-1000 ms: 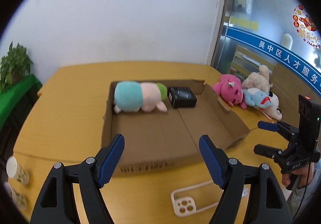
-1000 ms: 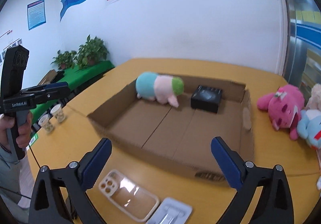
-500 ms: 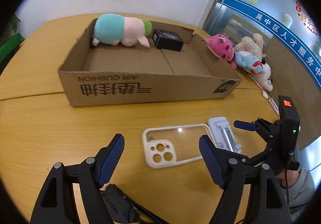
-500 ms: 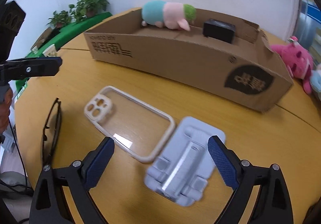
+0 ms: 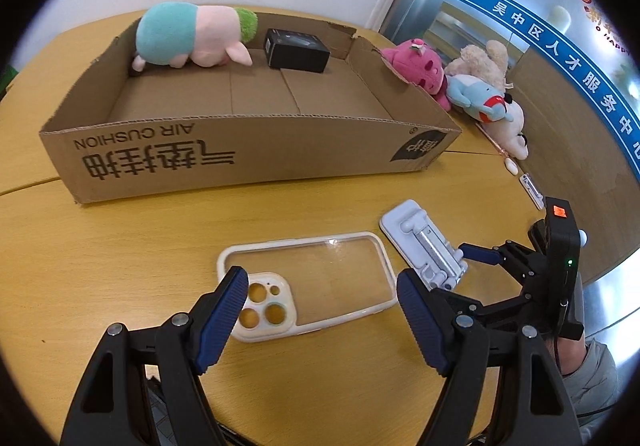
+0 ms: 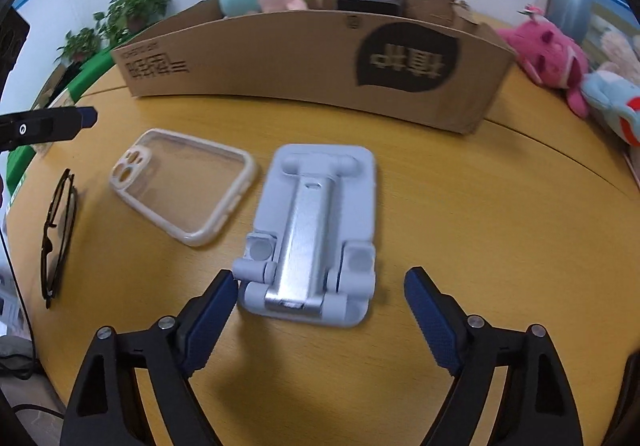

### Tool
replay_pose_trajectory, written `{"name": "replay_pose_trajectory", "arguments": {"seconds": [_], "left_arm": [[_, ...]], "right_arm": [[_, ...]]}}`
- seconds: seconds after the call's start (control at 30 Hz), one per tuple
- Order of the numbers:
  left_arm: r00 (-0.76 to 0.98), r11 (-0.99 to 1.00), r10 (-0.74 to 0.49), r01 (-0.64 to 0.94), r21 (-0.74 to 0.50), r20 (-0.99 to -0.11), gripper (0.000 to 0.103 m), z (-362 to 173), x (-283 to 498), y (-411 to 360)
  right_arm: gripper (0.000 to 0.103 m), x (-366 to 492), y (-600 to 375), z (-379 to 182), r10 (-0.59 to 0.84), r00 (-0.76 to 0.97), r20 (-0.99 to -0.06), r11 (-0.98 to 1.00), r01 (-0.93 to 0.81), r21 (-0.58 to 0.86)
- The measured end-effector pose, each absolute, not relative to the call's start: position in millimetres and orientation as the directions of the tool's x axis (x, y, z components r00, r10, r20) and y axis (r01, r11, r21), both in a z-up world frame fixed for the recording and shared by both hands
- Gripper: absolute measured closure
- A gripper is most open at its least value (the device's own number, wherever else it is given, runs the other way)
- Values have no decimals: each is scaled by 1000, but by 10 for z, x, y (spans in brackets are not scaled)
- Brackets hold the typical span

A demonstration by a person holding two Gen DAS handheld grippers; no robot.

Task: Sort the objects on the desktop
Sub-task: 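Withdraw the left gripper toward the clear phone case on the table, then move the left gripper onto the grey phone stand and close on it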

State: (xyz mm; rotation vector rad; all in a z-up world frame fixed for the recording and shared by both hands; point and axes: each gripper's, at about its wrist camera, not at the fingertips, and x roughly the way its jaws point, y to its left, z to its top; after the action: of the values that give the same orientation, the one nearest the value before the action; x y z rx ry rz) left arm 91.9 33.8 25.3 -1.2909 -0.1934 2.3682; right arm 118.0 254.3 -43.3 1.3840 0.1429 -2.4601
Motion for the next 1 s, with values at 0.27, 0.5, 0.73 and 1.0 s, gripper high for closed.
{"name": "replay_pose_trajectory", "arguments": {"seconds": [0.27, 0.5, 0.73, 1.0], "left_arm": [[-423, -870, 482, -335, -362, -767, 26, 196, 828, 532], [-363, -839, 532, -351, -416, -765, 26, 174, 679, 759], [-267, -802, 553, -427, -417, -790, 28, 92, 568, 1395], [-114, -797, 500, -449, -404, -858, 36, -213, 487, 2044]], "right_arm": [[21, 1138, 2467, -414, -280, -491, -825, -933, 342, 113], [38, 1158, 2553, -418, -254, -528, -811, -953, 279, 118], [38, 1297, 2771, -406, -261, -546, -796, -965, 169, 200], [38, 1446, 2858, -402, -285, -559, -779, -957, 126, 260]]}}
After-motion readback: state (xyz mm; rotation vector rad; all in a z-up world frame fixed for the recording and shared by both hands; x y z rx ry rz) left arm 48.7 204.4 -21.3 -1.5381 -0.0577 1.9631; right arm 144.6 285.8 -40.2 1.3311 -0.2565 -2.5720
